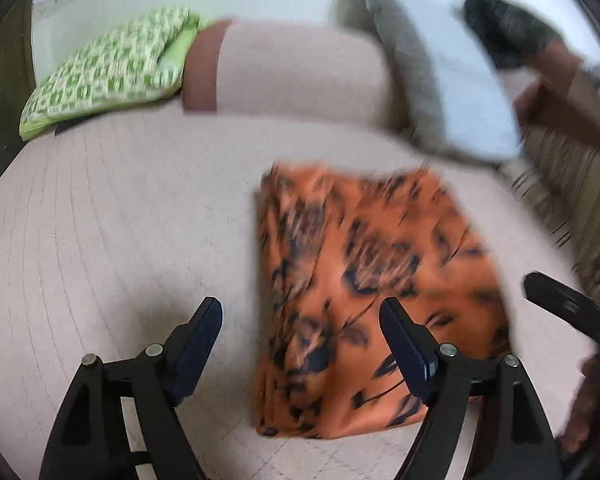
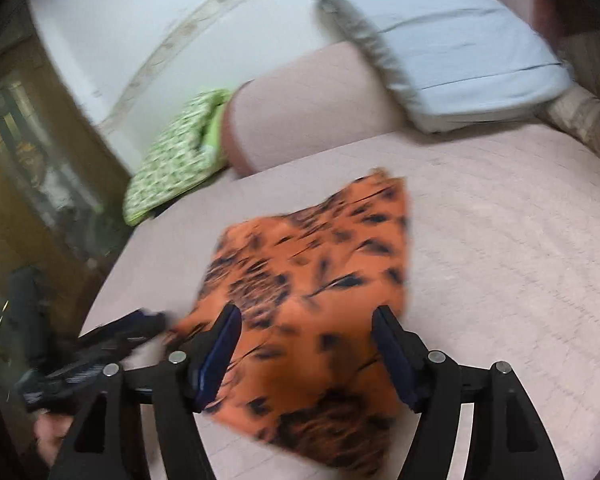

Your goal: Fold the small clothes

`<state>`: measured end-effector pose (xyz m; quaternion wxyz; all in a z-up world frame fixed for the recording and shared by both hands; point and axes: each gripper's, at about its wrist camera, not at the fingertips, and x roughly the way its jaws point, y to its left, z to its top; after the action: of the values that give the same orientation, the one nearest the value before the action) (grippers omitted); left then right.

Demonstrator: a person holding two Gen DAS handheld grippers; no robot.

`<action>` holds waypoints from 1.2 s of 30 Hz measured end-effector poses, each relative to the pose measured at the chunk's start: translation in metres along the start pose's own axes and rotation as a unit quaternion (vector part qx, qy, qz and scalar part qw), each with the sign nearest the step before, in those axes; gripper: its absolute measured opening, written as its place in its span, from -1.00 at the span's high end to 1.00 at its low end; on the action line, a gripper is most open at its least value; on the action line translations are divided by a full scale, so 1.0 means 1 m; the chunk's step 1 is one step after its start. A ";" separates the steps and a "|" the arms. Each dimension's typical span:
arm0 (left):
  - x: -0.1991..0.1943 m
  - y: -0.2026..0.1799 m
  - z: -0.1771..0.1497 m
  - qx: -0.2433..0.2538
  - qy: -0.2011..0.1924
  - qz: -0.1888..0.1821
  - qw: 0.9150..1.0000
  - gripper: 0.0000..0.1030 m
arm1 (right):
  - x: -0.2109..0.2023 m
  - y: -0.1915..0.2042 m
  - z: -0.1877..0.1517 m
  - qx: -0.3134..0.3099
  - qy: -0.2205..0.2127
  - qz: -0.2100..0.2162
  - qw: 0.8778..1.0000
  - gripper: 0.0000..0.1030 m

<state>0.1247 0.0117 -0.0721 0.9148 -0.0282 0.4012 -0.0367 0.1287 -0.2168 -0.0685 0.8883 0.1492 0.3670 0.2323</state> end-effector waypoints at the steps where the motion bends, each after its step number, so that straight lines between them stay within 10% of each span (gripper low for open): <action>1: 0.016 0.001 -0.005 -0.004 0.036 0.013 0.999 -0.58 | 0.014 -0.001 -0.009 -0.001 0.031 0.003 1.000 -0.53; 3: 0.044 0.005 -0.015 -0.020 0.108 0.010 0.994 -0.60 | 0.037 -0.011 -0.020 0.004 0.074 -0.018 0.997 -0.54; 14: -0.080 0.003 -0.011 -0.015 -0.005 0.050 0.999 -0.68 | -0.062 0.045 -0.013 -0.065 0.024 -0.134 0.989 -0.53; 23: -0.140 -0.010 -0.039 -0.022 -0.032 0.032 0.999 -0.68 | -0.106 0.080 -0.059 -0.094 0.052 -0.217 0.970 -0.56; 36: -0.208 -0.022 -0.069 0.005 -0.093 0.039 0.995 -0.84 | -0.168 0.110 -0.078 -0.099 -0.033 -0.282 0.954 -0.72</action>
<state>-0.0675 0.0070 0.0352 0.9490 -0.0107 0.3152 -0.0002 -0.0657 -0.2042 0.0242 0.9396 -0.0419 0.3396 0.0026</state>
